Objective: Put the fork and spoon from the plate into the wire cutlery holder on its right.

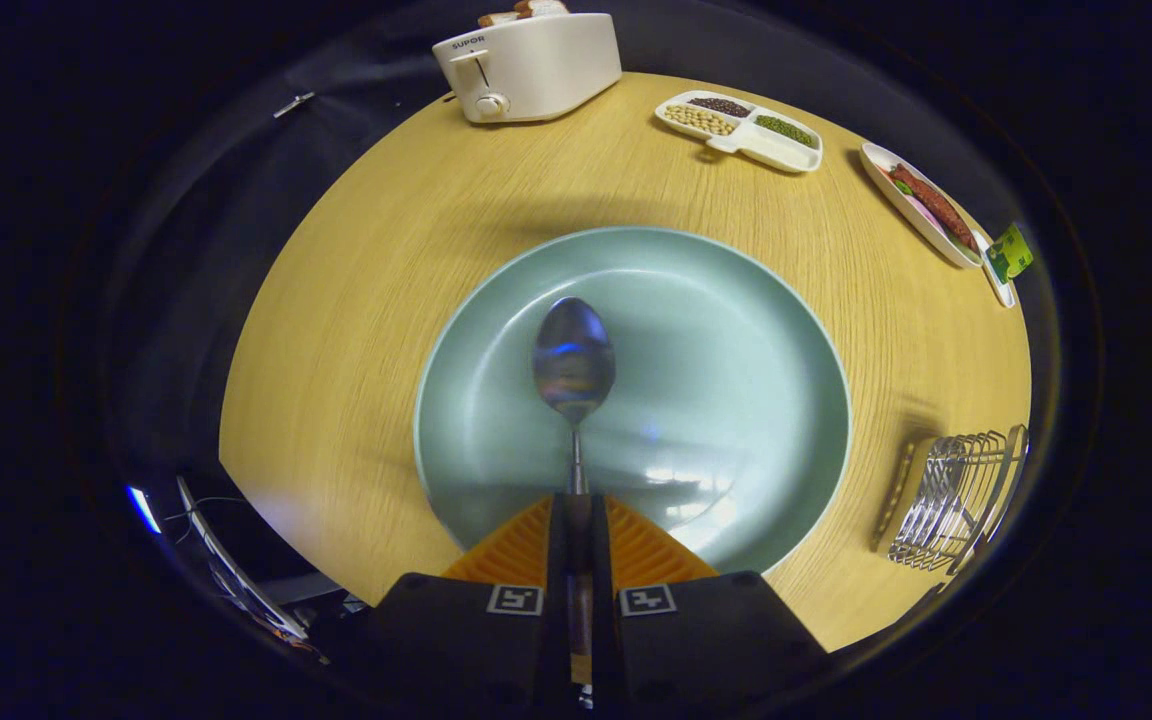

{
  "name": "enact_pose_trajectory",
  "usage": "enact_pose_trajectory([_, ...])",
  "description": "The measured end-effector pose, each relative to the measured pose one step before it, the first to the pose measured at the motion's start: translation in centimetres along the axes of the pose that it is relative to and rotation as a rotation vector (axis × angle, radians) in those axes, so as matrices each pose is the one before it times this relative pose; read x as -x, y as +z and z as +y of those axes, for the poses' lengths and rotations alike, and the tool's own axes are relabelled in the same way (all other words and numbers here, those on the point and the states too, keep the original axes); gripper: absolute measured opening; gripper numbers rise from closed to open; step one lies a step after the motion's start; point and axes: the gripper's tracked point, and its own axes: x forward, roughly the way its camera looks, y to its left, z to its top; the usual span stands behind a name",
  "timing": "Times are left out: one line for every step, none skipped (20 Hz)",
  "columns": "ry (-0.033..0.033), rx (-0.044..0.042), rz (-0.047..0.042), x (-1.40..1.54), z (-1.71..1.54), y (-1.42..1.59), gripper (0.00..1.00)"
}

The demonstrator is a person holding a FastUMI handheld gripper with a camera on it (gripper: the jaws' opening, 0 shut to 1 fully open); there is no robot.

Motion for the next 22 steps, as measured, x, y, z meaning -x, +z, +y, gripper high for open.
enact_pose_trajectory([0.03203, 0.02686, 0.00496, 0.068, 0.109, 0.002, 0.11])
enact_pose_trajectory([0.02955, 0.02542, 0.00563, -0.003, 0.115, -0.116, 0.11])
enact_pose_trajectory([0.02096, 0.01039, 0.01081, 0.186, -0.174, -0.163, 0.09])
enact_pose_trajectory([0.01259, -0.00439, 0.00330, 0.074, -0.238, -0.167, 0.09])
enact_pose_trajectory([0.01225, -0.00794, -0.00149, 0.383, -0.166, 0.026, 0.09])
enact_pose_trajectory([0.00846, -0.00843, -0.01297, 0.461, -0.152, 0.200, 0.09])
enact_pose_trajectory([0.00673, -0.00307, -0.00888, 0.692, -0.138, 0.308, 0.09])
enact_pose_trajectory([0.00794, 0.00158, -0.01267, 0.874, -0.035, 0.326, 0.09])
enact_pose_trajectory([0.00671, 0.00646, -0.01391, 1.055, -0.043, 0.452, 0.09])
enact_pose_trajectory([0.01043, 0.00746, -0.01347, 1.144, 0.066, 0.442, 0.09])
enact_pose_trajectory([0.01080, 0.00760, -0.01428, 1.207, 0.027, 0.452, 0.09])
enact_pose_trajectory([0.00767, 0.00563, -0.01291, 1.371, -0.066, 0.413, 0.09])
enact_pose_trajectory([0.00565, 0.00479, -0.00927, 1.317, -0.212, 0.340, 0.09])
enact_pose_trajectory([-0.00101, 0.00948, -0.00937, 1.596, -0.448, 0.313, 0.09])
enact_pose_trajectory([-0.00481, 0.01055, -0.00806, 1.234, -0.591, 0.235, 0.09])
enact_pose_trajectory([-0.00793, 0.01266, -0.00323, 1.463, -0.778, 0.104, 0.09])
enact_pose_trajectory([-0.00872, 0.00557, -0.00121, 1.447, -0.983, -0.065, 0.09])
enact_pose_trajectory([-0.00713, -0.00262, 0.00202, 1.288, -1.165, -0.292, 0.09])
enact_pose_trajectory([-0.00797, -0.00351, 0.01595, 1.367, -1.125, -0.533, 0.09])
enact_pose_trajectory([-0.01405, -0.00121, 0.02015, 1.323, -1.346, -0.629, 0.09])
enact_pose_trajectory([-0.01948, 0.00326, 0.02149, 1.217, -1.558, -0.740, 0.09])
enact_pose_trajectory([-0.02392, 0.00280, 0.02063, 1.277, -1.567, -0.590, 0.09])
